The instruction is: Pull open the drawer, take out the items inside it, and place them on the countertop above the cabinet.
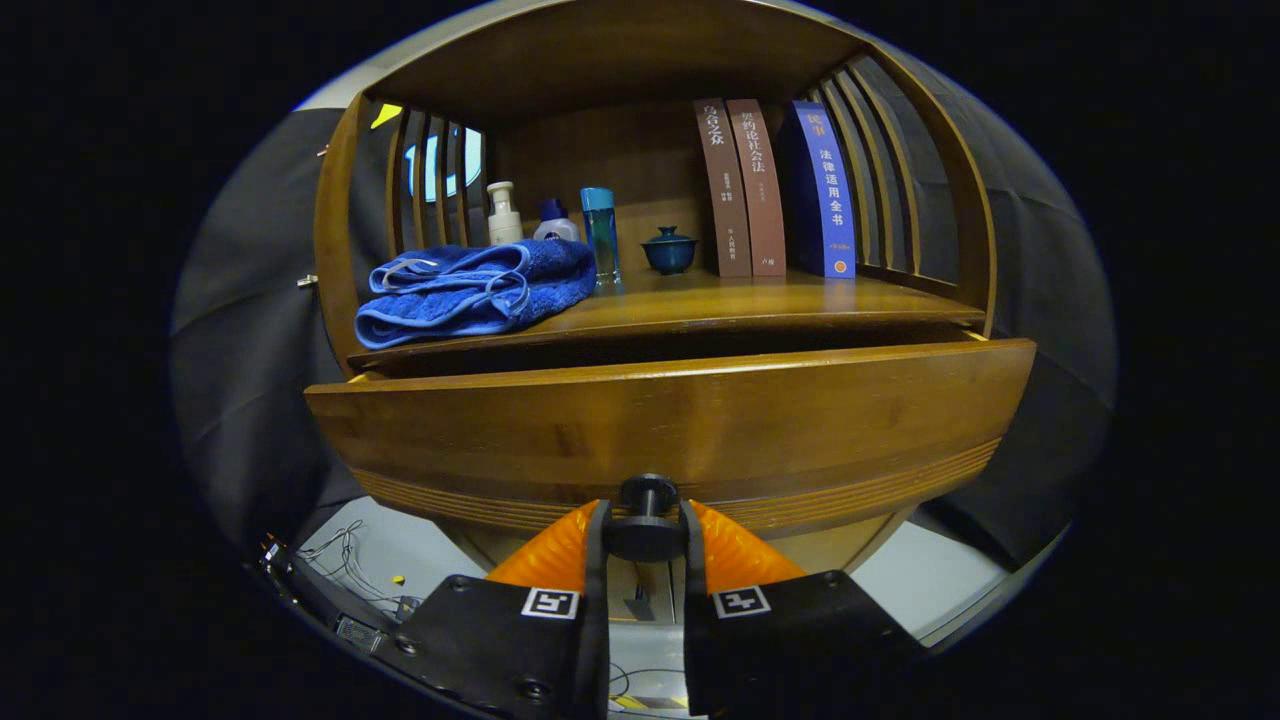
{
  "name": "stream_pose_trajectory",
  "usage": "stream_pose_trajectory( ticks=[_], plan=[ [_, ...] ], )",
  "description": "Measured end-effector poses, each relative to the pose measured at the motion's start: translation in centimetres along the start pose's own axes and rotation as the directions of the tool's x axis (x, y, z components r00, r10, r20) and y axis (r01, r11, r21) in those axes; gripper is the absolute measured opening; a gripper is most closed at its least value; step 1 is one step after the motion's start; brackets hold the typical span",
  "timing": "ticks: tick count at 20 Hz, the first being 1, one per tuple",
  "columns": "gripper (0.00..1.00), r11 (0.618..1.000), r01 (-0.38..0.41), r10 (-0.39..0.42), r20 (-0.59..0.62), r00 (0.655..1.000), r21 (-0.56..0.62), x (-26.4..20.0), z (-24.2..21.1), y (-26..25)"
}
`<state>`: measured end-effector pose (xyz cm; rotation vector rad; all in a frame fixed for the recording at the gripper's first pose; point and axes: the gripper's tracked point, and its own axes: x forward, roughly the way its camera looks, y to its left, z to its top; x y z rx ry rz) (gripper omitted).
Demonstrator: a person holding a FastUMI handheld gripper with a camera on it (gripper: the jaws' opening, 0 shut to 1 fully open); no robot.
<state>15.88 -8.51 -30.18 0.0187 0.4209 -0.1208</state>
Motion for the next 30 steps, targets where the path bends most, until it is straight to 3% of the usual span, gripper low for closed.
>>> stream_pose_trajectory(
  ticks=[15, 25, 26, 30],
  plan=[
    [0.34, 1.000, -0.009, 0.011, -0.143, 0.990, 0.017, -11.5, -5.8, 0.9],
    [0.34, 0.999, -0.017, 0.022, -0.163, 0.986, 0.033, -12.6, -6.7, 0.8],
    [0.40, 0.999, -0.007, 0.012, -0.151, 0.988, 0.032, -13.1, -6.2, 0.7],
    [0.86, 1.000, 0.001, -0.001, -0.071, 0.997, 0.005, -15.8, -3.2, 0.5]
  ],
)
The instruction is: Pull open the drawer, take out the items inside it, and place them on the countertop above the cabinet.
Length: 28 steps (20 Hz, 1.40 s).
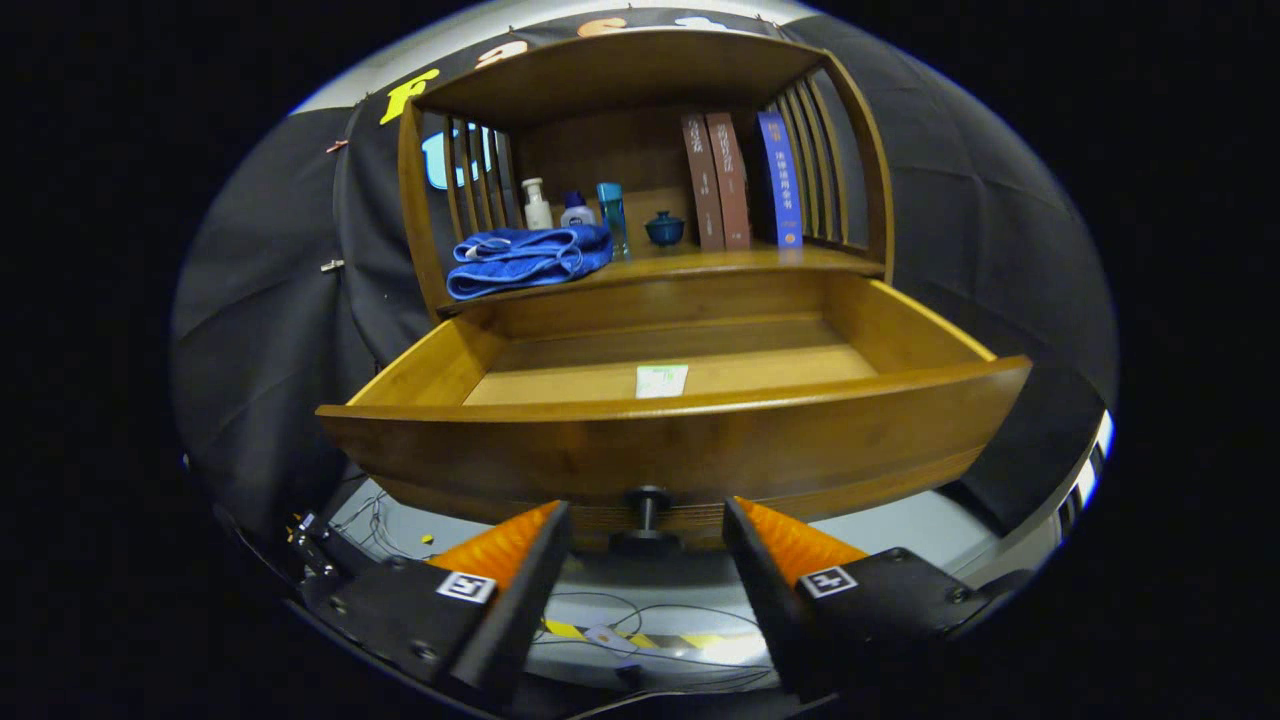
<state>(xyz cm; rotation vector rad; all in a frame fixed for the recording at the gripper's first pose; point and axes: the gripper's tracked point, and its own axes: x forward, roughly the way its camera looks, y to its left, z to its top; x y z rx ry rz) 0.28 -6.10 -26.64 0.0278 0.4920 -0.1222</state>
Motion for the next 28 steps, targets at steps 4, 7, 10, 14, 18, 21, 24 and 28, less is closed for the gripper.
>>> stream_pose_trajectory(
  ticks=[4, 7, 10, 14, 18, 21, 24, 28],
  plan=[
    [0.94, 0.999, -0.012, 0.010, 0.059, 0.998, 0.030, -2.3, 4.4, -0.2],
    [0.94, 0.999, -0.038, 0.036, 0.055, 0.998, 0.031, -1.5, 7.8, 0.4],
    [0.94, 0.998, -0.060, 0.060, 0.017, 0.998, 0.036, 1.1, 10.8, 0.7],
    [0.94, 0.998, -0.032, 0.037, -0.090, 0.995, 0.058, 6.6, 11.9, 0.7],
    [0.94, 0.996, -0.009, 0.031, -0.236, 0.971, 0.094, 11.8, 10.8, 1.1],
    [0.94, 0.995, 0.026, 0.011, -0.364, 0.932, 0.098, 14.2, 8.5, 0.6],
    [0.92, 0.993, 0.060, -0.002, -0.501, 0.865, 0.099, 16.2, 5.2, 0.1],
    [0.89, 0.996, 0.076, -0.026, -0.610, 0.792, 0.056, 17.0, 2.2, -0.2]
  ],
)
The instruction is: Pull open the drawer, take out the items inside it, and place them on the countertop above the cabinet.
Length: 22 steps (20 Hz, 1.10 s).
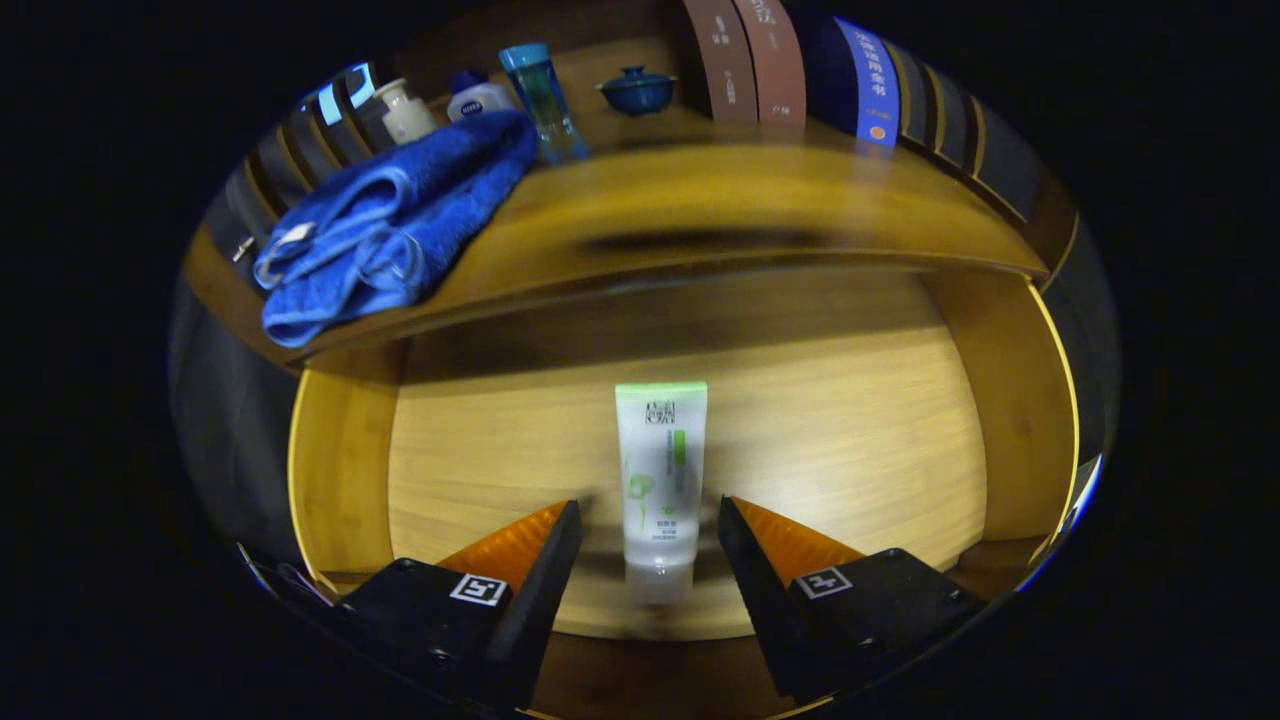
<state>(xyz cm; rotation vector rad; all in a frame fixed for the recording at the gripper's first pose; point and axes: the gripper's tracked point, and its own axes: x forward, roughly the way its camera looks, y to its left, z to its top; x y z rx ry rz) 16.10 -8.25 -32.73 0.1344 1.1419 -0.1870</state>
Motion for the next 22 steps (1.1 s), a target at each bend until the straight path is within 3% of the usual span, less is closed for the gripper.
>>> stream_pose_trajectory(
  ticks=[3, 5, 10, 11, 12, 13, 22],
  plan=[
    [0.88, 0.999, 0.028, -0.029, -0.055, 0.998, -0.018, 0.8, -0.6, -0.5],
    [0.77, 0.999, 0.038, -0.040, -0.102, 0.994, -0.023, 1.4, -1.2, -0.9],
    [0.64, 0.998, 0.043, -0.048, -0.143, 0.989, -0.040, 1.2, -0.8, -0.6],
    [0.56, 0.998, 0.039, -0.047, -0.140, 0.989, -0.054, 2.4, -1.5, -0.9],
    [0.56, 0.998, 0.026, -0.032, -0.125, 0.992, -0.055, 2.4, -1.2, -0.7],
    [0.46, 0.998, 0.021, -0.027, -0.127, 0.992, -0.053, 1.5, -1.0, -0.6],
    [0.46, 0.999, -0.043, 0.042, -0.059, 0.997, -0.011, 0.4, -1.7, 0.2]
  ],
)
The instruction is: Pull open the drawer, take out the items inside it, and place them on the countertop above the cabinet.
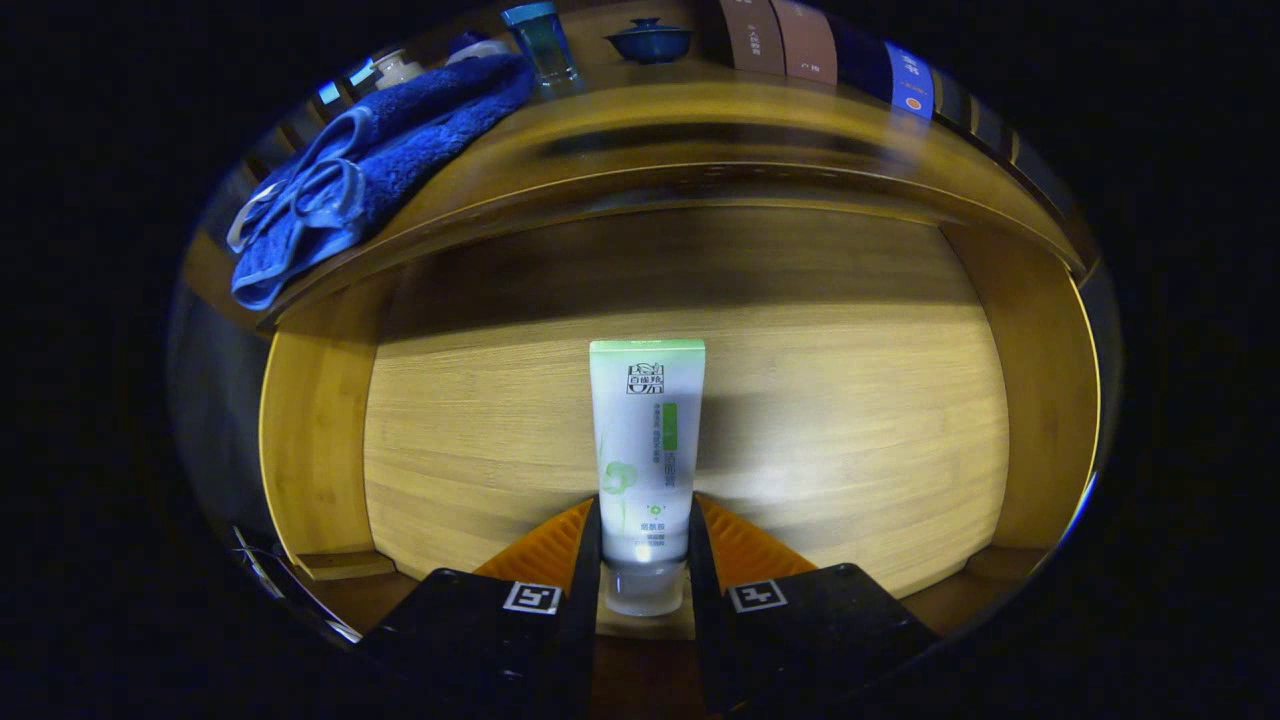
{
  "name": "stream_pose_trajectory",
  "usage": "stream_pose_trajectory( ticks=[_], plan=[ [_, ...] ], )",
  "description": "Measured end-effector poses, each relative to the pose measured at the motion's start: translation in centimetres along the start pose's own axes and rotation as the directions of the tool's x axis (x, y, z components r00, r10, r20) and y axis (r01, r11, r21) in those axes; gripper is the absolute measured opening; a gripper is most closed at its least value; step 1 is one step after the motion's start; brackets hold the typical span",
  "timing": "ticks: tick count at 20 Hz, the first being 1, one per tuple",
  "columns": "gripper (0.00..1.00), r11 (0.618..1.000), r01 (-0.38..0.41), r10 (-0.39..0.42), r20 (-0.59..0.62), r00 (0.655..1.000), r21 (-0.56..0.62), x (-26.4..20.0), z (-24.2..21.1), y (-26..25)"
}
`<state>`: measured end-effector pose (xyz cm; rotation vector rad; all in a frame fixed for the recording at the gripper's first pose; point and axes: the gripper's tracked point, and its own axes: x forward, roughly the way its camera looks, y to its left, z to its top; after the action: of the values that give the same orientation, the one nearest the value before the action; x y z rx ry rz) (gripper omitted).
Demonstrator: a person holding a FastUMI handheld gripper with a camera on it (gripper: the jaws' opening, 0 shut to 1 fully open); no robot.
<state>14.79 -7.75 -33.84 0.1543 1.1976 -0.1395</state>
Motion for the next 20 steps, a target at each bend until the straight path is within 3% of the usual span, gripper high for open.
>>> stream_pose_trajectory(
  ticks=[9, 14, 20],
  plan=[
    [0.46, 0.999, -0.048, 0.048, 0.238, 0.970, -0.005, -9.4, 1.5, 1.5],
    [0.46, 0.997, -0.071, 0.074, 0.383, 0.921, -0.024, -13.6, 8.4, 2.5],
    [0.46, 0.997, -0.074, 0.072, 0.378, 0.923, -0.009, -11.5, 17.5, 2.3]
  ],
)
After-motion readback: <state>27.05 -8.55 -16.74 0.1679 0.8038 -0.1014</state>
